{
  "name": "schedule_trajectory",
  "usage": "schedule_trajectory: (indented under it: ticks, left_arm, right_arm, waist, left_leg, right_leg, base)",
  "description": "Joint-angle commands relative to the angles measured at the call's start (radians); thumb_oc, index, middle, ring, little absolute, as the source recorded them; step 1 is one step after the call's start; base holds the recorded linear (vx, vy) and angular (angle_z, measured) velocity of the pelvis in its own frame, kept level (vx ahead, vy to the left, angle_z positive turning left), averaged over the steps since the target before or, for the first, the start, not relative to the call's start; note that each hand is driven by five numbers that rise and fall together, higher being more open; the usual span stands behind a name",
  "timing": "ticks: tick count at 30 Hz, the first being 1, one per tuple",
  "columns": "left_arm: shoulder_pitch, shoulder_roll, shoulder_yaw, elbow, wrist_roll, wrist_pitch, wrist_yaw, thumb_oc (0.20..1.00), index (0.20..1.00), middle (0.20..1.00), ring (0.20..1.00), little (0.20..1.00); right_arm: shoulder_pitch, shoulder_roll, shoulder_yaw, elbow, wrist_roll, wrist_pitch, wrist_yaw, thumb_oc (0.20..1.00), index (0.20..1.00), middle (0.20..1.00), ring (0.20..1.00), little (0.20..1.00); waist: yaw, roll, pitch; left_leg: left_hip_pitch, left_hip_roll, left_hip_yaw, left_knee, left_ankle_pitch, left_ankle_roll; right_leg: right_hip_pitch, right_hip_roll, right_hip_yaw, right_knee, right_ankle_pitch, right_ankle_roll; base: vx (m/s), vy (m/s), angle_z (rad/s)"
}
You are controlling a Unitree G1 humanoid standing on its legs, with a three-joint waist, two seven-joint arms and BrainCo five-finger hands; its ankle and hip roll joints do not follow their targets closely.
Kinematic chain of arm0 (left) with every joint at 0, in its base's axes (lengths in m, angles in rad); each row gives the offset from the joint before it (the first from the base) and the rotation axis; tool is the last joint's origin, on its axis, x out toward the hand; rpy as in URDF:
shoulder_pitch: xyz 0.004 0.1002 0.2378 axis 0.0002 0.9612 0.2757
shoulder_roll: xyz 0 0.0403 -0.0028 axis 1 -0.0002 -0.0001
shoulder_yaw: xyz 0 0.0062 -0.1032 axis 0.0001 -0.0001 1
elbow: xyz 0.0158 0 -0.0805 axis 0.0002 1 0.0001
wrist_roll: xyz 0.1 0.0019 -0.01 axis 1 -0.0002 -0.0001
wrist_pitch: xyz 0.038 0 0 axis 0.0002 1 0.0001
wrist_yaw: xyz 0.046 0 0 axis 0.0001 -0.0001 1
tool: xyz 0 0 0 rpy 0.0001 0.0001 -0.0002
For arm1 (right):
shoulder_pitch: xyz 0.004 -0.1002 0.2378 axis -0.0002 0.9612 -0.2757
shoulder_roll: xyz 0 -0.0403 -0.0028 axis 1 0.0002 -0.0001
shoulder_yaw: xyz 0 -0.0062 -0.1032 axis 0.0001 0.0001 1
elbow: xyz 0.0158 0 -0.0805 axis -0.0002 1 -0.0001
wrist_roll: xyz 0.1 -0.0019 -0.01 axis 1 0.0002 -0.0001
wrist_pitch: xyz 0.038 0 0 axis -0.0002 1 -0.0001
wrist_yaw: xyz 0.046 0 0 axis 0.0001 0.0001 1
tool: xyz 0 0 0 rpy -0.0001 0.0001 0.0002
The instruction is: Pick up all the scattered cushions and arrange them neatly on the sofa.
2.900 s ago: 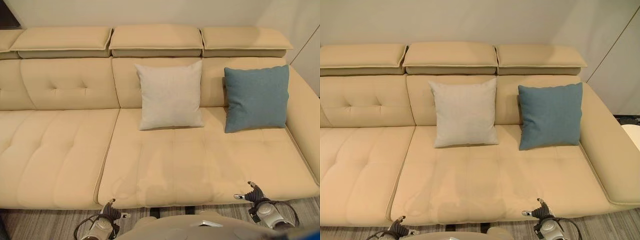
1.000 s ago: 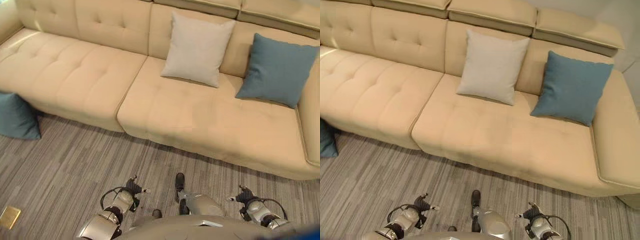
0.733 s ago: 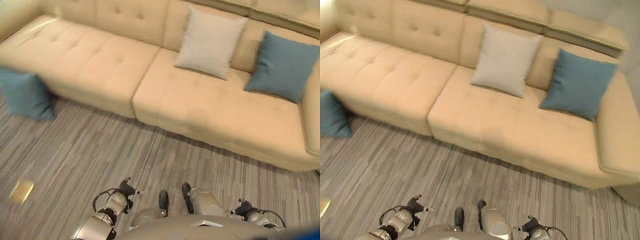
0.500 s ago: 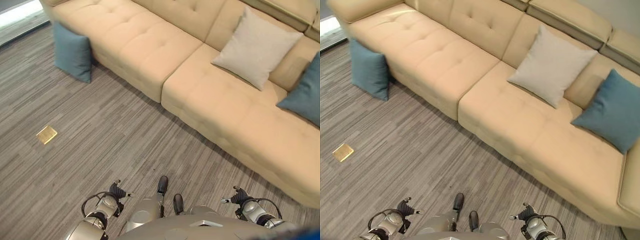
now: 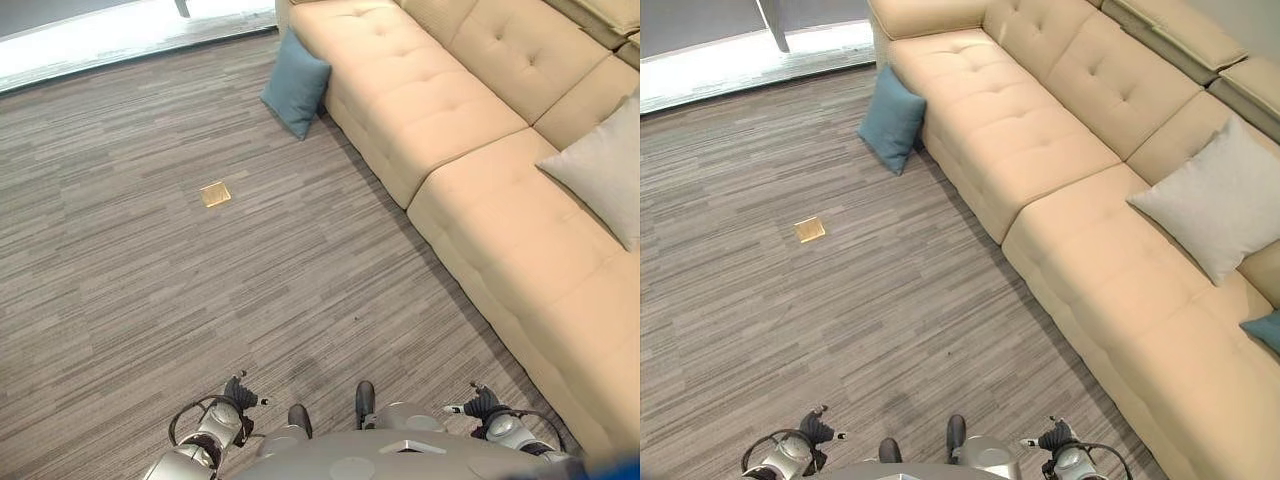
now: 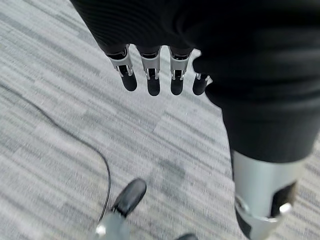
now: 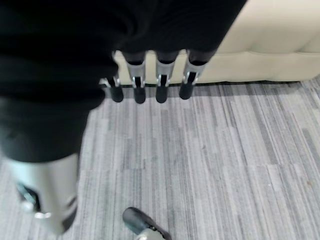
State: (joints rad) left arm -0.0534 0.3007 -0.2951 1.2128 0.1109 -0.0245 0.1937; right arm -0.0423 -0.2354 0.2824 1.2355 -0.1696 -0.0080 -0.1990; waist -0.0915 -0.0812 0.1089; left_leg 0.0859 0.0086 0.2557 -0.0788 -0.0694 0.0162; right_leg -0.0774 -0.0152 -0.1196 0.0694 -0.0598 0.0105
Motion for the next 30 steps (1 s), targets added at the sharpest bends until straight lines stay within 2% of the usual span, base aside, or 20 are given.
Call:
schedule_trajectory:
  ticks: [1,3,4,6,8,9,10,11,12,13,15,16,17,18,20,21,23,27,29,30]
  left_arm:
    - [0.004,-0.002,0.03,-0.002,0.019,-0.001,-0.009,1.0,1.0,1.0,1.0,1.0]
    - [-0.002,0.008,0.035,0.002,-0.002,0.003,-0.016,1.0,1.0,1.0,1.0,1.0]
    - [0.002,0.008,0.04,0.005,-0.011,0.0,-0.018,1.0,1.0,1.0,1.0,1.0]
    - [0.011,0.006,0.044,0.008,-0.02,-0.003,-0.019,1.0,1.0,1.0,1.0,1.0]
    - [0.013,0.004,0.042,0.013,-0.021,-0.003,-0.017,1.0,1.0,1.0,1.0,1.0]
    - [0.014,0.0,0.035,0.02,-0.007,-0.007,-0.018,1.0,1.0,1.0,1.0,1.0]
    - [0.019,-0.013,0.024,0.028,0.014,-0.004,-0.01,1.0,1.0,1.0,1.0,1.0]
    - [0.019,-0.013,0.024,0.028,0.014,-0.004,-0.01,1.0,1.0,1.0,1.0,1.0]
    - [0.023,-0.022,0.024,0.034,0.012,-0.001,-0.009,1.0,1.0,1.0,1.0,1.0]
    - [0.02,-0.02,0.028,0.026,0.003,-0.004,-0.008,1.0,1.0,1.0,1.0,1.0]
    - [0.018,-0.019,0.031,0.02,-0.005,-0.005,-0.006,1.0,1.0,1.0,1.0,1.0]
    - [0.021,-0.019,0.03,0.017,-0.009,-0.004,-0.005,1.0,1.0,1.0,1.0,1.0]
    - [0.021,-0.019,0.03,0.017,-0.009,-0.004,-0.005,1.0,1.0,1.0,1.0,1.0]
    - [0.022,-0.019,0.03,0.018,-0.002,-0.001,-0.007,1.0,1.0,1.0,1.0,1.0]
    - [0.02,-0.014,0.03,0.015,0.0,0.0,-0.006,1.0,1.0,1.0,1.0,1.0]
    - [0.021,-0.01,0.031,0.012,-0.003,-0.001,-0.008,1.0,1.0,1.0,1.0,1.0]
    - [0.027,-0.016,0.028,0.016,-0.005,0.0,-0.016,1.0,1.0,1.0,1.0,1.0]
    - [0.025,-0.02,0.016,0.03,0.009,0.004,-0.03,1.0,1.0,1.0,1.0,1.0]
    - [0.014,-0.004,0.012,0.019,-0.007,0.005,-0.035,1.0,1.0,1.0,1.0,1.0]
    - [0.012,-0.003,0.011,0.017,-0.012,0.005,-0.035,1.0,1.0,1.0,1.0,1.0]
  right_arm:
    - [-0.022,0.004,0.037,0.027,0.012,0.006,0.001,1.0,1.0,1.0,1.0,1.0]
    - [-0.034,0.007,0.046,0.036,0.01,0.012,0.007,1.0,1.0,1.0,1.0,1.0]
    - [-0.034,0.004,0.048,0.039,0.005,0.011,0.01,1.0,1.0,1.0,1.0,1.0]
    - [-0.038,-0.005,0.057,0.039,-0.008,0.015,0.012,1.0,1.0,1.0,1.0,1.0]
    - [-0.039,-0.012,0.061,0.03,-0.018,0.016,0.014,1.0,1.0,1.0,1.0,1.0]
    - [-0.021,-0.021,0.049,0.028,-0.013,0.016,0.013,1.0,1.0,1.0,1.0,1.0]
    - [-0.009,-0.013,0.05,0.035,-0.014,0.018,0.012,1.0,1.0,1.0,1.0,1.0]
    - [-0.009,-0.013,0.05,0.035,-0.014,0.018,0.012,1.0,1.0,1.0,1.0,1.0]
    - [0.008,-0.01,0.038,0.046,-0.014,0.022,0.012,1.0,1.0,1.0,1.0,1.0]
    - [0.007,-0.02,0.032,0.05,-0.014,0.025,0.007,1.0,1.0,1.0,1.0,1.0]
    - [0.005,-0.025,0.024,0.053,-0.004,0.025,0.002,1.0,1.0,1.0,1.0,1.0]
    - [0.002,-0.027,0.021,0.053,0.007,0.029,0.002,1.0,1.0,1.0,1.0,1.0]
    - [0.002,-0.027,0.021,0.053,0.007,0.029,0.002,1.0,1.0,1.0,1.0,1.0]
    - [-0.004,-0.027,0.023,0.049,0.007,0.026,0.002,1.0,1.0,1.0,1.0,1.0]
    - [-0.003,-0.026,0.032,0.048,0.0,0.028,0.004,1.0,1.0,1.0,1.0,1.0]
    - [-0.005,-0.028,0.035,0.048,-0.004,0.029,0.002,1.0,1.0,1.0,1.0,1.0]
    - [-0.001,-0.026,0.035,0.051,-0.015,0.029,0.004,1.0,1.0,1.0,1.0,1.0]
    - [-0.007,-0.01,0.023,0.05,-0.004,0.026,0.008,1.0,1.0,1.0,1.0,1.0]
    - [-0.023,-0.006,0.033,0.038,0.006,0.023,0.013,1.0,1.0,1.0,1.0,1.0]
    - [-0.025,-0.006,0.035,0.037,0.006,0.022,0.013,1.0,1.0,1.0,1.0,1.0]
  waist:
    - [-0.01,-0.026,0.015]
    - [-0.013,-0.014,0.042]
    - [-0.012,-0.006,0.047]
    - [-0.027,-0.001,0.041]
    - [-0.049,-0.005,0.048]
    - [-0.071,-0.014,0.05]
    - [-0.077,-0.019,0.036]
    - [-0.078,-0.018,0.036]
    - [-0.084,-0.017,0.025]
    - [-0.076,-0.028,0.033]
    - [-0.06,-0.038,0.039]
    - [-0.047,-0.052,0.041]
    - [-0.047,-0.051,0.042]
    - [-0.038,-0.059,0.037]
    - [-0.023,-0.052,0.037]
    - [-0.006,-0.039,0.041]
    - [0.004,-0.032,0.037]
    - [0.002,-0.02,0.013]
    - [-0.012,-0.011,0.039]
    - [-0.012,-0.005,0.046]
  left_leg:
    - [-0.111,-0.037,-0.102,0.095,-0.048,0.014]
    - [-0.096,-0.049,-0.138,0.11,-0.059,0.046]
    - [-0.071,-0.053,-0.15,0.11,-0.075,0.051]
    - [-0.031,-0.066,-0.18,0.087,-0.087,0.049]
    - [-0.005,-0.082,-0.199,0.081,-0.099,0.048]
    - [0.015,-0.097,-0.225,0.096,-0.125,0.041]
    - [0.027,-0.091,-0.213,0.109,-0.144,0.023]
    - [0.026,-0.09,-0.214,0.111,-0.145,0.023]
    - [0.0,-0.078,-0.186,0.2,-0.122,-0.023]
    - [-0.084,-0.071,-0.17,0.377,-0.067,-0.062]
    - [-0.152,-0.06,-0.165,0.476,-0.053,-0.068]
    - [-0.209,-0.043,-0.146,0.47,-0.082,-0.049]
    - [-0.209,-0.042,-0.146,0.473,-0.085,-0.049]
    - [-0.224,-0.027,-0.134,0.394,-0.107,-0.034]
    - [-0.252,-0.01,-0.139,0.296,-0.037,-0.042]
    - [-0.285,0.005,-0.163,0.228,0.034,-0.056]
    - [-0.279,0.001,-0.172,0.18,0.053,-0.058]
    - [-0.181,-0.037,-0.168,0.123,0.025,-0.009]
    - [-0.131,-0.05,-0.188,0.103,0.011,0.028]
    - [-0.119,-0.046,-0.187,0.1,0.005,0.032]
  right_leg:
    - [-0.015,-0.036,0.038,0.112,0.0,0.113]
    - [-0.103,-0.028,0.087,0.311,0.039,0.12]
    - [-0.128,-0.019,0.089,0.339,0.02,0.114]
    - [-0.163,0.013,0.097,0.248,0.019,0.102]
    - [-0.219,0.03,0.108,0.179,0.061,0.114]
    - [-0.186,0.04,0.134,0.082,0.057,0.123]
    - [-0.144,0.042,0.131,0.051,0.056,0.105]
    - [-0.143,0.043,0.13,0.05,0.057,0.104]
    - [-0.097,0.031,0.106,0.008,0.059,0.092]
    - [-0.049,0.017,0.102,-0.03,0.061,0.078]
    - [-0.01,0.011,0.106,-0.053,0.048,0.06]
    - [0.011,-0.005,0.105,-0.063,0.039,0.06]
    - [0.013,-0.004,0.105,-0.063,0.038,0.06]
    - [0.026,-0.012,0.097,-0.068,0.022,0.066]
    - [0.042,-0.004,0.096,-0.068,0.003,0.065]
    - [0.064,0.01,0.102,-0.071,-0.018,0.061]
    - [0.094,0.016,0.108,-0.064,-0.037,0.061]
    - [0.068,-0.012,0.142,0.114,-0.048,0.104]
    - [-0.043,-0.017,0.157,0.362,0.066,0.123]
    - [-0.072,-0.015,0.146,0.405,0.065,0.123]
  base:
    - [0.08,0.172,-0.25]
    - [0.14,0.209,-0.15]
    - [0.28,0.139,0.06]
    - [0.31,0.039,0.08]
    - [0.28,-0.019,0.13]
    - [0.35,-0.111,0.23]
    - [0.27,-0.105,0.48]
    - [0.23,-0.156,1.17]
    - [0.17,-0.157,1.23]
    - [0.21,-0.189,1.05]
    - [0.14,-0.089,0.7]
    - [0.12,-0.025,0.29]
    - [0.21,-0.015,-0.27]
    - [0.18,0.014,-0.49]
    - [0.25,0.065,-0.35]
    - [0.25,0.112,-0.06]
    - [0.38,0.244,-0.11]
    - [0.33,0.322,-0.73]
    - [0.21,0.268,-0.24]
    - [0.19,0.2,0.39]
